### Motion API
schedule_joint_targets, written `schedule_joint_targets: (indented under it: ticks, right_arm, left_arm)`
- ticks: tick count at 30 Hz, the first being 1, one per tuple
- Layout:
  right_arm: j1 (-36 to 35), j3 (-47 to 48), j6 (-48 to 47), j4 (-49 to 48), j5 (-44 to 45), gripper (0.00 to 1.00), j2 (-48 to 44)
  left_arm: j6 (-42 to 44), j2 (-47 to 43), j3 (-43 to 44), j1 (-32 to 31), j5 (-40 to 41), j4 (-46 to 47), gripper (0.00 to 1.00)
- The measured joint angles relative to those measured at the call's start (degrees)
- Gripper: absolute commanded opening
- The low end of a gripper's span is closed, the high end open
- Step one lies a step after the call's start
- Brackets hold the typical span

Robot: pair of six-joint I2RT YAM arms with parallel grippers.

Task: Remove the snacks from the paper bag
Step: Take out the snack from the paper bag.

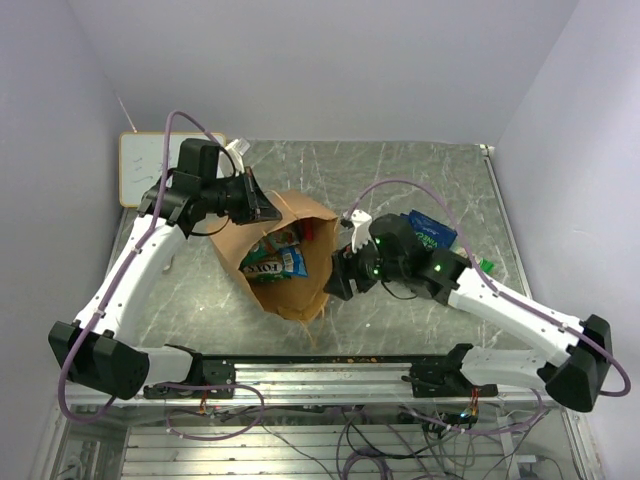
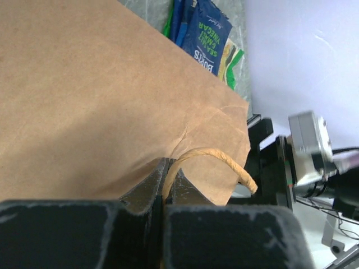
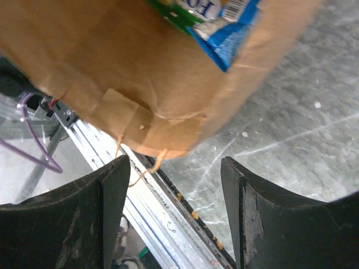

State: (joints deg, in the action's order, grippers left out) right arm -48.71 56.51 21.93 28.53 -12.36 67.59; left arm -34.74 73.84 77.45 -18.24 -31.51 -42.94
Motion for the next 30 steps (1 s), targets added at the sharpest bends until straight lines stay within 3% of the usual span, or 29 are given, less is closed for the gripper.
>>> schedule_joint_targets:
  ticks: [8,14,21,30]
  right_arm:
    - [-8.0,-8.0,-14.6,-15.1,-1.6,0.6,-6.1]
    - [-10.4,-5.9,-31.0,-22.3,-1.1,0.48,1.9]
    - [-13.2,-1.5,-51.5,-23.7,3.7,0.53,12.0]
    - [-14.0,0.7,-63.3,-29.5,11.6,0.57,22.0]
  left_arm:
    - [-2.1,0.0,0.0,0.0,-0.7,0.9,0.07]
    - [0.8,0.0,0.4,0.0,0.7,-1.5,0.07]
    - [4.1,-0.7,0.5,0.0,1.9,-2.6,0.07]
    - [8.7,-0.7,2.2,0.0,1.9,-5.2,0.07]
